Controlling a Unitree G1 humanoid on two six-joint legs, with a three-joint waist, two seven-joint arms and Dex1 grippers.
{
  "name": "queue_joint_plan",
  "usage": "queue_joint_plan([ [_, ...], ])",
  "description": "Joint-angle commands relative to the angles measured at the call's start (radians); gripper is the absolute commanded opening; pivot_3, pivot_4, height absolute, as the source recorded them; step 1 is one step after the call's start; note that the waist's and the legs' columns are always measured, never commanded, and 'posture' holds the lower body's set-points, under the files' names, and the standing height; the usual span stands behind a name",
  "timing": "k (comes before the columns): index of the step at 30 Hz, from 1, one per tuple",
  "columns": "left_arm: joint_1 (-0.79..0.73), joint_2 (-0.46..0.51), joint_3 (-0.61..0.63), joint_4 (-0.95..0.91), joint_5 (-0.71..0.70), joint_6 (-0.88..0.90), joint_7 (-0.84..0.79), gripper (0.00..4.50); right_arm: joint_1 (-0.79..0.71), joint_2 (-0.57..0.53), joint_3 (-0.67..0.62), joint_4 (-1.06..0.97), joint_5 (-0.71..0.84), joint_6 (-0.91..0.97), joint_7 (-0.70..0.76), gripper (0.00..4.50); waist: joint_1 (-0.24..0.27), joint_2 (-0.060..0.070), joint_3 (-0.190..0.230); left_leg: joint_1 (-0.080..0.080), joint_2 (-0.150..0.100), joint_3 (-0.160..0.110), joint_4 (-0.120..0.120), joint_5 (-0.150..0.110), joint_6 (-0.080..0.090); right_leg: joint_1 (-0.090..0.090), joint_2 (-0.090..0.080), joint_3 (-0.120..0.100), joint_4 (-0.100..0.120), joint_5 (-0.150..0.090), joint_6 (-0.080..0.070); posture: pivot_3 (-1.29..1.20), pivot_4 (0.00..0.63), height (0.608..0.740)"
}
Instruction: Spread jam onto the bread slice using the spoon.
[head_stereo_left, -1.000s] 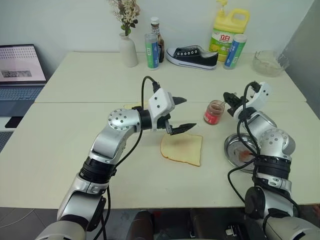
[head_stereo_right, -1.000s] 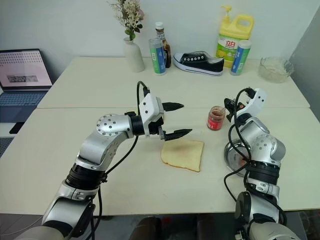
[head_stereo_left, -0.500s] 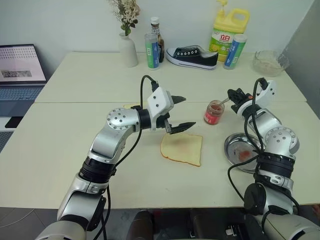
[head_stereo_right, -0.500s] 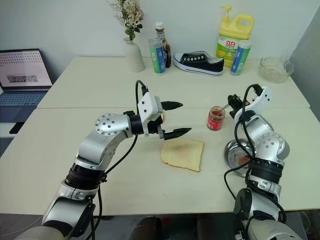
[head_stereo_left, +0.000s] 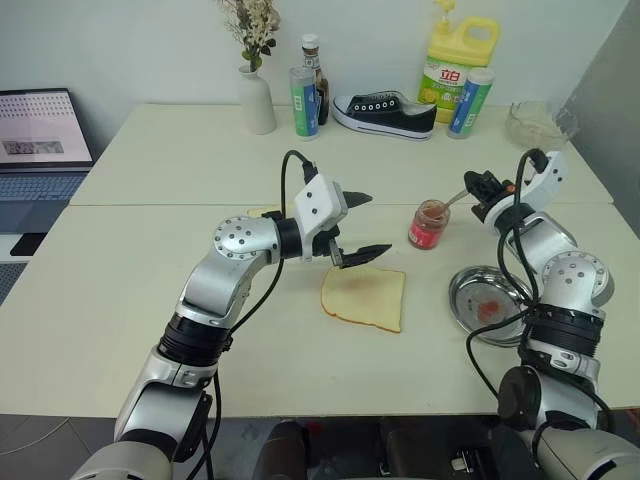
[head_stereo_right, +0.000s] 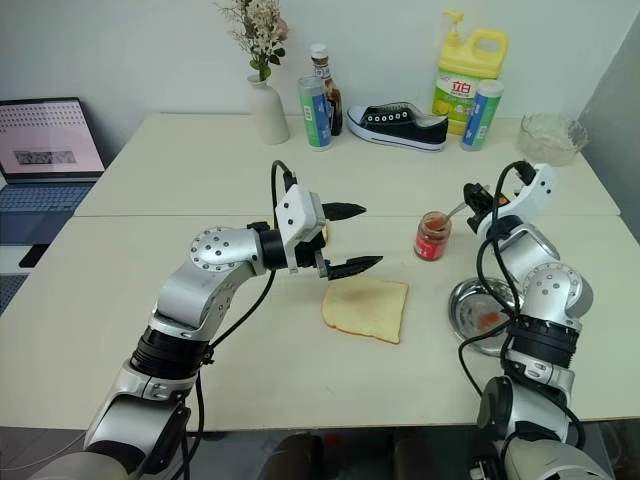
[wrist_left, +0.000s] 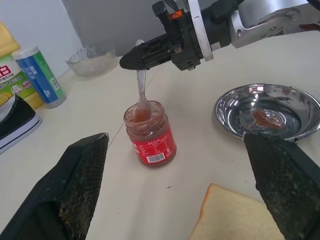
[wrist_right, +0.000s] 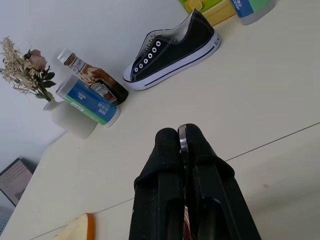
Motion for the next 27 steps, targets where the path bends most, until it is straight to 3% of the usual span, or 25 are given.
queue_joint_plan([
  [1,-0.019,-0.001,0.016,-0.021,-0.004,-0.019,-0.002,4.5,-0.009,-0.017,-0.006,-0.04,0.014,-0.014,0.008,0.03,0.0,0.0,0.0,0.0,0.0,0.0,0.0,0.0,0.0,0.0,0.0,0.0,0.0,0.0,0.0,0.0,0.15,0.74],
  [10,-0.014,0.0,0.015,-0.023,-0.005,-0.017,-0.002,4.5,-0.018,-0.011,-0.036,-0.04,0.048,-0.004,-0.016,0.03,0.0,0.0,0.0,0.0,0.0,0.0,0.0,0.0,0.0,0.0,0.0,0.0,0.0,0.0,0.0,0.0,0.15,0.74],
  [27,-0.01,0.004,0.014,-0.031,-0.009,-0.013,-0.011,4.5,0.023,0.1,-0.203,-0.007,0.319,-0.035,-0.162,0.03,0.0,0.0,0.0,0.0,0.0,0.0,0.0,0.0,0.0,0.0,0.0,0.0,0.0,0.0,0.0,0.0,0.15,0.74],
])
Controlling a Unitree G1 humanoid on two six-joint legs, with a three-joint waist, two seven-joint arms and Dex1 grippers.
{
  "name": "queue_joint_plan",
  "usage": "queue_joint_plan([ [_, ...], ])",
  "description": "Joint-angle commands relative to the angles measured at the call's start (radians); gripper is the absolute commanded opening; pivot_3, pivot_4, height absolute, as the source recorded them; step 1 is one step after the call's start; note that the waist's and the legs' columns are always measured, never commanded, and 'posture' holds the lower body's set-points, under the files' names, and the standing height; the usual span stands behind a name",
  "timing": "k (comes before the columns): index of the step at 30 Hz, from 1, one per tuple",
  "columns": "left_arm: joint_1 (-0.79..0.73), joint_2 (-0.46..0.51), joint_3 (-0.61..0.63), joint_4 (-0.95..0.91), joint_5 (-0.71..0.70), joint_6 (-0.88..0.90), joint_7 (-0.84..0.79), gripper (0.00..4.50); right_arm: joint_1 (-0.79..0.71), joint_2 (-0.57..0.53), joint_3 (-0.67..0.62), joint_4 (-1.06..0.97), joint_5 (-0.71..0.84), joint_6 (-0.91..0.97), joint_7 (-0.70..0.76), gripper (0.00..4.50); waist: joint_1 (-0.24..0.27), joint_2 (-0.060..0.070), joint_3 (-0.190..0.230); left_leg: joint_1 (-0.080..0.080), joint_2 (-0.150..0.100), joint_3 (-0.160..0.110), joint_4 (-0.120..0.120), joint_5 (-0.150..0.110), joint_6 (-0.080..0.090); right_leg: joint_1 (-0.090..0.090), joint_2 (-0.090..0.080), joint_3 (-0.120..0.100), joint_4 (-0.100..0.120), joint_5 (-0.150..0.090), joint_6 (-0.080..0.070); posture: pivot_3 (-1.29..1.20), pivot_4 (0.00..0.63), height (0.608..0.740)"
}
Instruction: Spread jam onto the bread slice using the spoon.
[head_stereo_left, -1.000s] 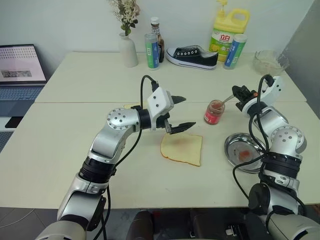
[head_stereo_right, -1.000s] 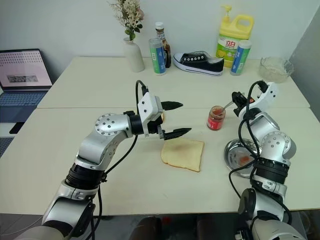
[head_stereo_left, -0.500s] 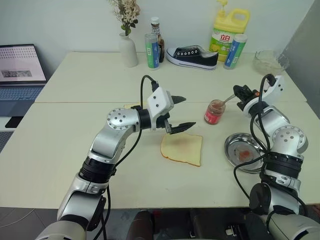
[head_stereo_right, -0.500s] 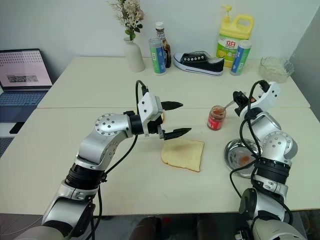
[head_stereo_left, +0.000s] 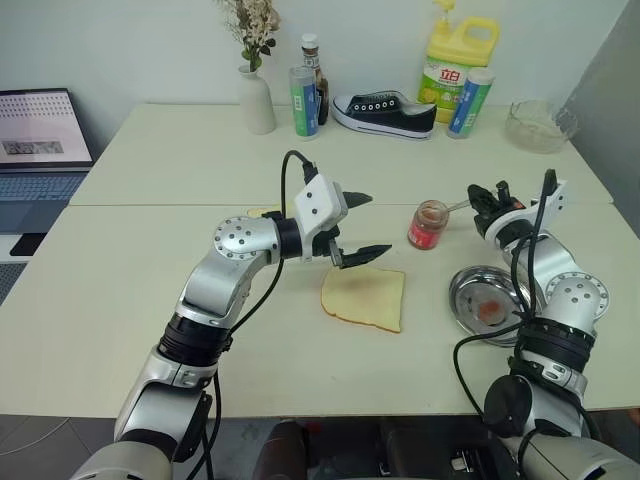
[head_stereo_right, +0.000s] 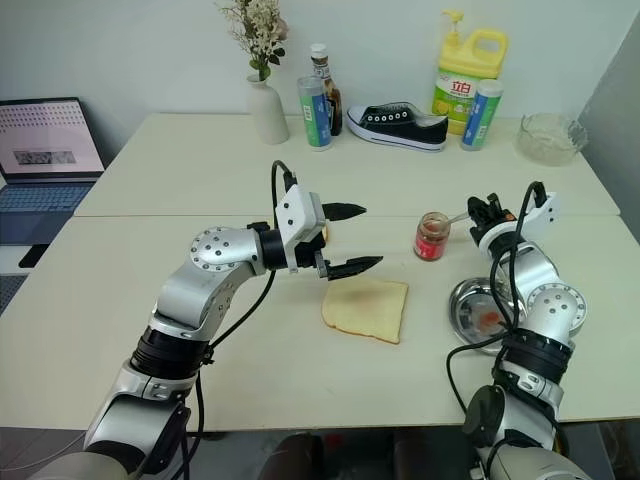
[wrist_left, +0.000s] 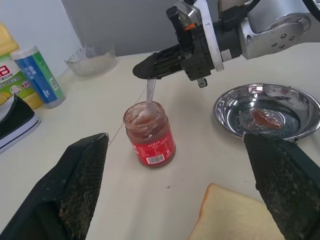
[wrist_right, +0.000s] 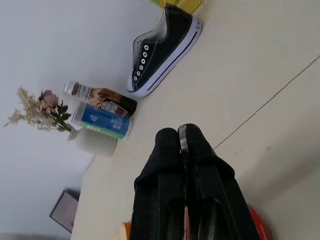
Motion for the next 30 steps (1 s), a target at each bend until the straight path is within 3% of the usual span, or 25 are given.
queue_joint_plan([
  [1,-0.012,0.004,0.014,-0.029,-0.009,-0.013,-0.008,4.5,-0.018,-0.002,-0.032,-0.013,0.071,-0.034,-0.021,0.03,0.0,0.0,0.0,0.0,0.0,0.0,0.0,0.0,0.0,0.0,0.0,0.0,0.0,0.0,0.0,0.0,0.15,0.74],
  [11,-0.021,0.012,0.026,-0.018,-0.011,-0.02,-0.029,4.5,-0.02,0.014,-0.054,-0.043,0.212,-0.084,-0.073,0.03,0.0,0.0,0.0,0.0,0.0,0.0,0.0,0.0,0.0,0.0,0.0,0.0,0.0,0.0,0.0,0.0,0.15,0.74],
  [17,0.013,0.102,0.073,-0.023,-0.051,-0.041,-0.116,4.5,-0.045,0.008,-0.02,-0.125,0.362,-0.081,-0.15,0.03,-0.004,0.0,0.0,0.0,0.001,0.0,-0.001,0.0,0.0,-0.001,0.001,0.0,0.001,0.0,0.0,0.0,0.15,0.74],
  [25,0.099,0.199,0.118,-0.087,-0.117,-0.019,-0.204,4.5,-0.047,-0.052,0.093,-0.254,0.583,-0.045,-0.298,0.03,-0.002,0.001,0.0,-0.002,0.001,0.0,-0.001,0.0,0.0,-0.004,0.001,0.0,0.001,0.0,0.0,0.0,0.15,0.74],
  [30,0.215,0.271,0.154,-0.204,-0.191,0.04,-0.24,4.5,0.032,-0.108,0.256,-0.391,0.762,0.008,-0.372,0.03,-0.002,0.001,0.0,-0.005,0.001,0.0,-0.001,0.0,0.0,-0.005,0.0,0.0,0.0,0.0,0.0,0.0,0.15,0.74],
])
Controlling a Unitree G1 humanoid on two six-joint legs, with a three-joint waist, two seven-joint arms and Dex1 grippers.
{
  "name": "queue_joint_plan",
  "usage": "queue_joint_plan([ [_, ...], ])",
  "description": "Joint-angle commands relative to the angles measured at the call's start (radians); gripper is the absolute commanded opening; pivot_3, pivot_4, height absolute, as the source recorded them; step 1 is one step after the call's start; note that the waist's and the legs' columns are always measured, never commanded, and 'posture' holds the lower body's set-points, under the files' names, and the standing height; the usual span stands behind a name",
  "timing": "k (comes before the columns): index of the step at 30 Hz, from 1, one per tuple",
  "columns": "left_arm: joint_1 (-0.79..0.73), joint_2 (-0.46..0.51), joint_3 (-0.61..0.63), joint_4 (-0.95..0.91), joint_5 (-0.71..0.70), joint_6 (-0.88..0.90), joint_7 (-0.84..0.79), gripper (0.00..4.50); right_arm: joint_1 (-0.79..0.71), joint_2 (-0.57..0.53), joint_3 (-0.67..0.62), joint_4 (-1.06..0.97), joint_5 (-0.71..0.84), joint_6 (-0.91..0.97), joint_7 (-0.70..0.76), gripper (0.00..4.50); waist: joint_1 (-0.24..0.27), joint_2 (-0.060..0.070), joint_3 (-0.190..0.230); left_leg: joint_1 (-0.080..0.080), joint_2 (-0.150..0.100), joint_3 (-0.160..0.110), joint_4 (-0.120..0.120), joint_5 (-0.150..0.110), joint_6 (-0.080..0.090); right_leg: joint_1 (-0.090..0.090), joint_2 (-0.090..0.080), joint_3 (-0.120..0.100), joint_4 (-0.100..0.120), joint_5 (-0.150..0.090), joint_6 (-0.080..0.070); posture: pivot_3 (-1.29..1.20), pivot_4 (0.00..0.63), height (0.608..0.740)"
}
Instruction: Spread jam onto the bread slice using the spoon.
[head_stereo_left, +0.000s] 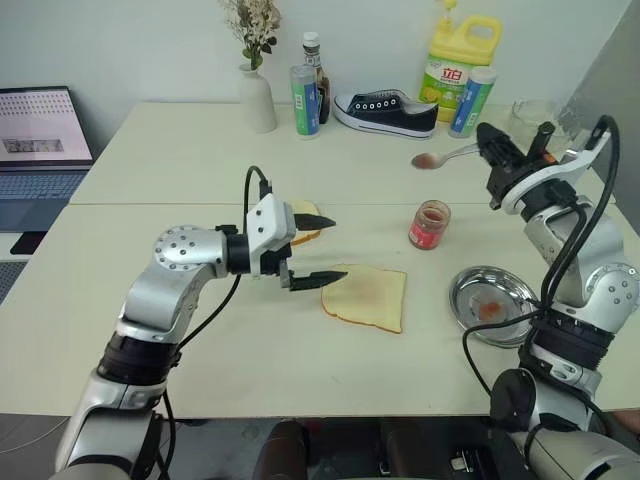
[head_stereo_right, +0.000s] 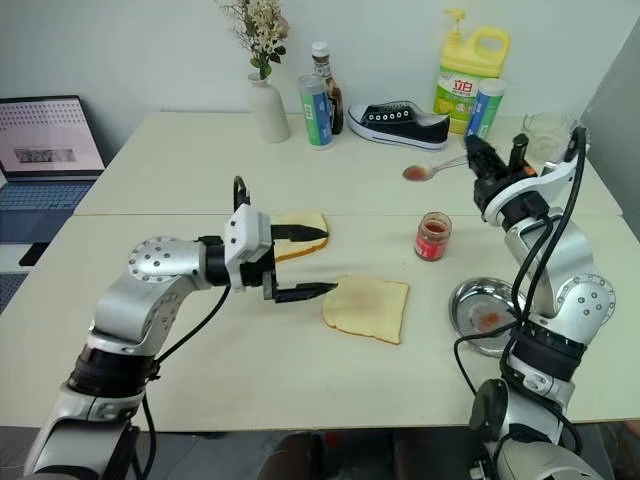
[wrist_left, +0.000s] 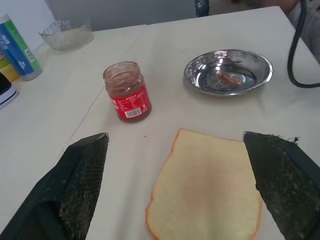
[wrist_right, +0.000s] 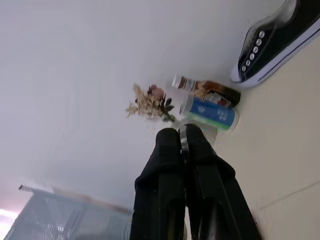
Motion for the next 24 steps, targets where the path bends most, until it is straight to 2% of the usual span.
queue_joint_plan([
  [1,0.071,0.051,0.048,-0.113,-0.06,0.033,-0.024,4.5,0.055,-0.045,0.132,-0.153,0.118,0.048,-0.009,0.03,0.0,0.0,0.0,0.0,0.0,0.0,0.0,0.0,0.0,0.0,0.0,0.0,0.0,0.0,0.0,0.0,0.15,0.74],
  [6,0.151,0.094,0.052,-0.171,-0.069,0.043,-0.021,4.5,0.138,-0.152,0.273,-0.253,0.028,0.1,0.114,0.03,0.001,0.0,0.0,-0.001,0.0,-0.002,0.001,0.0,0.0,0.0,0.0,-0.001,0.0,0.0,0.0,0.0,0.15,0.74],
  [9,0.198,0.123,0.025,-0.166,0.001,-0.022,-0.017,4.5,0.174,-0.196,0.35,-0.294,-0.084,0.107,0.184,0.03,0.001,0.0,0.0,-0.001,0.0,-0.001,0.001,0.0,0.0,0.0,0.0,-0.001,-0.001,0.0,0.0,0.0,0.15,0.74],
  [15,0.238,0.098,0.015,-0.185,0.012,-0.023,0.027,4.5,0.215,-0.307,0.557,-0.382,-0.487,0.086,0.414,0.03,0.003,0.0,0.0,-0.001,0.0,-0.002,0.001,0.0,0.0,0.0,0.0,-0.001,-0.001,0.0,0.0,0.0,0.15,0.74],
  [18,0.241,0.092,0.011,-0.177,0.026,-0.032,0.042,4.5,0.236,-0.284,0.598,-0.372,-0.579,0.061,0.461,0.03,0.003,0.0,0.0,-0.001,0.0,-0.002,0.001,0.0,0.0,0.0,0.0,-0.001,-0.001,0.0,0.0,0.0,0.15,0.74],
  [21,0.246,0.081,0.01,-0.189,0.022,-0.019,0.067,4.5,0.243,-0.31,0.672,-0.377,-0.742,0.027,0.552,0.03,0.003,-0.001,0.0,-0.001,0.0,-0.002,0.001,0.0,0.0,0.0,0.0,-0.001,-0.001,0.0,0.0,0.0,0.15,0.74],
  [24,0.252,0.077,0.009,-0.198,0.022,-0.014,0.08,4.5,0.25,-0.306,0.687,-0.373,-0.819,0.007,0.606,0.03,0.003,-0.001,0.0,-0.001,0.0,-0.002,0.001,0.0,0.0,0.0,0.0,-0.001,-0.001,0.0,0.0,0.0,0.15,0.74],
])
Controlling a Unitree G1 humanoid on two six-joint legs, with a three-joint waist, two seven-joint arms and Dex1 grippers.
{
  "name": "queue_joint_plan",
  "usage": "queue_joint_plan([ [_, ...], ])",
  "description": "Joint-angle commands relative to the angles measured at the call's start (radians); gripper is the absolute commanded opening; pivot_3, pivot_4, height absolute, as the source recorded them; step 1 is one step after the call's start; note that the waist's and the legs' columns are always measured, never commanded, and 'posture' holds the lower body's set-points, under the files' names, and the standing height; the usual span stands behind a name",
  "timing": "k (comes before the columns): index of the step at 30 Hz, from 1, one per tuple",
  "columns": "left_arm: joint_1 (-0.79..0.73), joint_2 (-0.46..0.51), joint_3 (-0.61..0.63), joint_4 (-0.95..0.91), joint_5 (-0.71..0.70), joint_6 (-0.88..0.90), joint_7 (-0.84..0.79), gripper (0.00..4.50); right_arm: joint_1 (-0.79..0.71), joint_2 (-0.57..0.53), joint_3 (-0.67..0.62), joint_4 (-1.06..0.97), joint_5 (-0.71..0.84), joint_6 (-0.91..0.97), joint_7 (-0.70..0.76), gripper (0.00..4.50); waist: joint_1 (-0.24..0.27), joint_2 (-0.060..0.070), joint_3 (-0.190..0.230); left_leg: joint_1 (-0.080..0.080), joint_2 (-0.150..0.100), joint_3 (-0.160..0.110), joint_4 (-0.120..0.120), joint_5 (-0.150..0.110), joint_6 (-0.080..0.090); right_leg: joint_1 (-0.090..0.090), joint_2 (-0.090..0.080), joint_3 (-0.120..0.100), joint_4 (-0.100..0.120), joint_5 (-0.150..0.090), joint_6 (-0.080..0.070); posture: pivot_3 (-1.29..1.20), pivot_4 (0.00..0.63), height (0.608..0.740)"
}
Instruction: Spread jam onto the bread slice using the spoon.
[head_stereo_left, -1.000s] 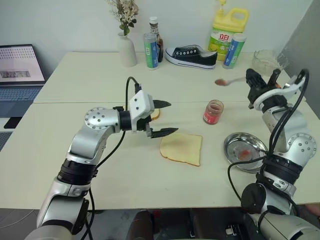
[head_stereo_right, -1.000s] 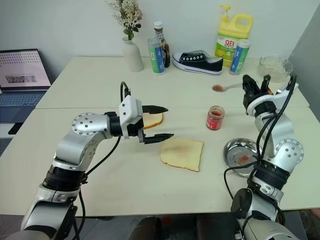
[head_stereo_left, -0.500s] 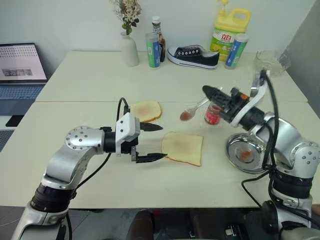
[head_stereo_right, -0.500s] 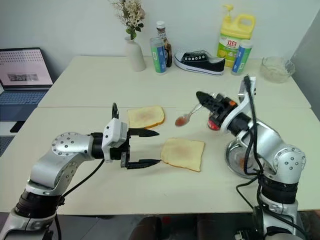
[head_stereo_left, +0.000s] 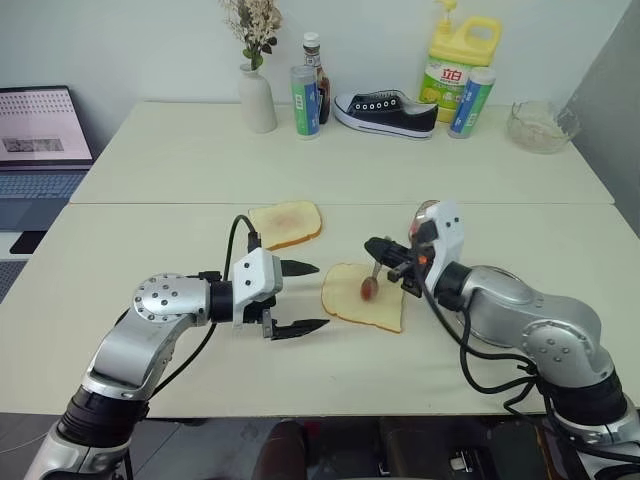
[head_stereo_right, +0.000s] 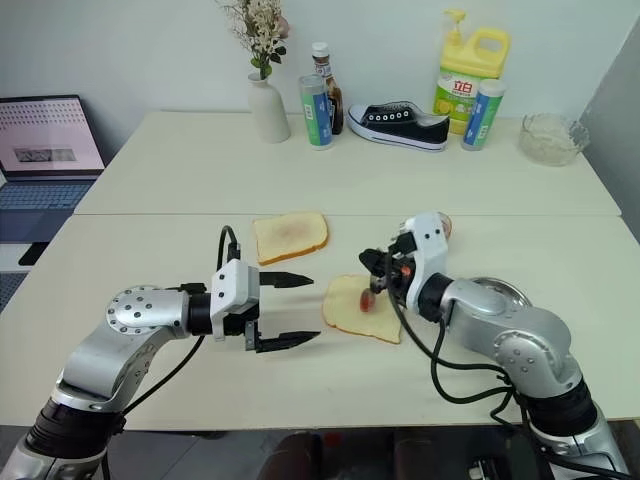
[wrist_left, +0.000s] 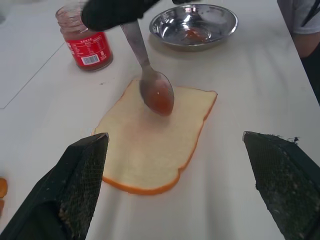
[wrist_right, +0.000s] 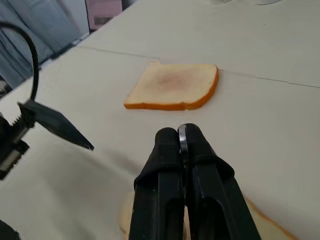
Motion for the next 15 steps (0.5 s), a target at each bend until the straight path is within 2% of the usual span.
queue_joint_plan([
  [1,0.004,-0.002,0.006,-0.043,0.0,0.0,0.021,4.5,-0.001,0.007,0.0,-0.03,-0.086,-0.041,0.068,0.03,0.0,0.0,0.0,0.0,0.0,0.0,0.0,0.0,0.0,0.0,0.0,0.0,0.0,0.0,0.0,0.0,0.15,0.74],
  [6,0.007,-0.004,0.009,-0.052,-0.005,0.008,0.04,4.5,-0.014,-0.003,0.032,-0.026,-0.225,-0.076,0.154,0.03,0.0,0.0,0.0,0.0,0.0,0.0,0.0,0.0,0.0,0.0,0.0,0.0,0.0,0.0,0.0,0.0,0.15,0.74],
  [15,0.005,-0.002,0.011,-0.053,-0.009,0.011,0.049,4.5,-0.052,0.038,0.033,-0.003,-0.336,-0.084,0.254,0.03,0.0,0.0,0.0,0.0,0.0,-0.001,0.0,0.0,0.0,0.0,0.0,-0.001,0.001,0.0,0.0,0.0,0.15,0.74],
])
